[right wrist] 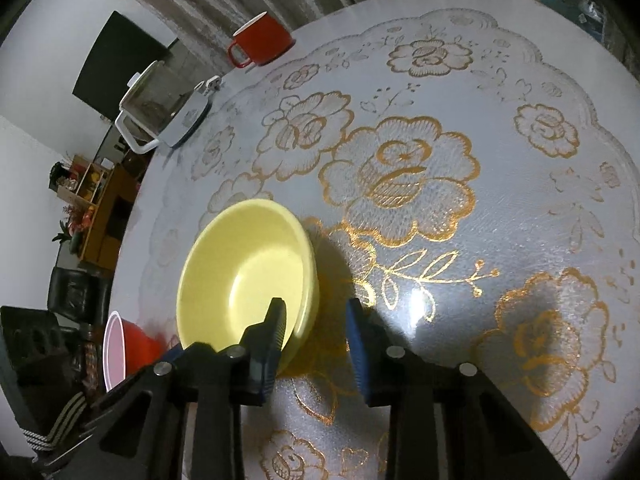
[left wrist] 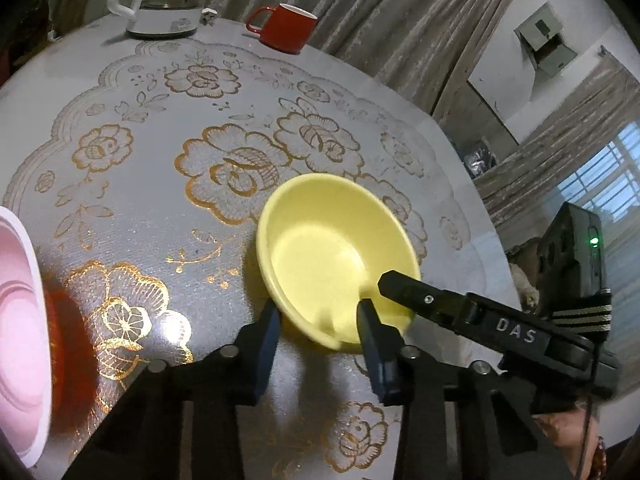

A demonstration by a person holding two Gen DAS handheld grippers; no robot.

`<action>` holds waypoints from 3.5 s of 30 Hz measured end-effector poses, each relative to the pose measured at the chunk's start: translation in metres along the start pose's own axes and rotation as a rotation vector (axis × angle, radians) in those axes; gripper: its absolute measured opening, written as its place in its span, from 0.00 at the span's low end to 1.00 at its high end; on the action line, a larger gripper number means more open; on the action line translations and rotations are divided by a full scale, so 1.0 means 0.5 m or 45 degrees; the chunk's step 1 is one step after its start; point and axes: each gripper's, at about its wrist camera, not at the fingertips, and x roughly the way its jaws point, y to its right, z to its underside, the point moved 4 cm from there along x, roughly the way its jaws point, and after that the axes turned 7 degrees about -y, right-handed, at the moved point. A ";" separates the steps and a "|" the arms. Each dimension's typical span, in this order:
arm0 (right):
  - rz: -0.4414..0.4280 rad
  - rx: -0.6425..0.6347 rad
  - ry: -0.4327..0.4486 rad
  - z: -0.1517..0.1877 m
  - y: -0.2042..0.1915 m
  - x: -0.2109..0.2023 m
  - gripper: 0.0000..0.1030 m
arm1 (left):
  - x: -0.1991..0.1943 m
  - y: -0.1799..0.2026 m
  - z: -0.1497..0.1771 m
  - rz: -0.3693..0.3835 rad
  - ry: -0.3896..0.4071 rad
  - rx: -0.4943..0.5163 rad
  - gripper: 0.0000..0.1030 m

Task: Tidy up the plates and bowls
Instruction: 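Move both grippers to the rim of the yellow bowl, then close both grippers on the yellow bowl rim, then lift the yellow bowl with both grippers and carry it over the steel bowl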

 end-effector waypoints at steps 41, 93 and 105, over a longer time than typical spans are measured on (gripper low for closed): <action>-0.034 -0.079 0.130 0.163 0.001 -0.181 0.14 | -0.129 0.155 0.163 0.063 0.085 0.187 0.24; 0.020 0.003 0.103 0.506 0.152 -0.324 0.14 | -0.123 0.292 0.489 0.158 -0.076 0.405 0.24; 0.196 -0.076 0.051 0.483 0.157 -0.311 0.13 | -0.120 0.291 0.484 0.065 -0.064 0.458 0.29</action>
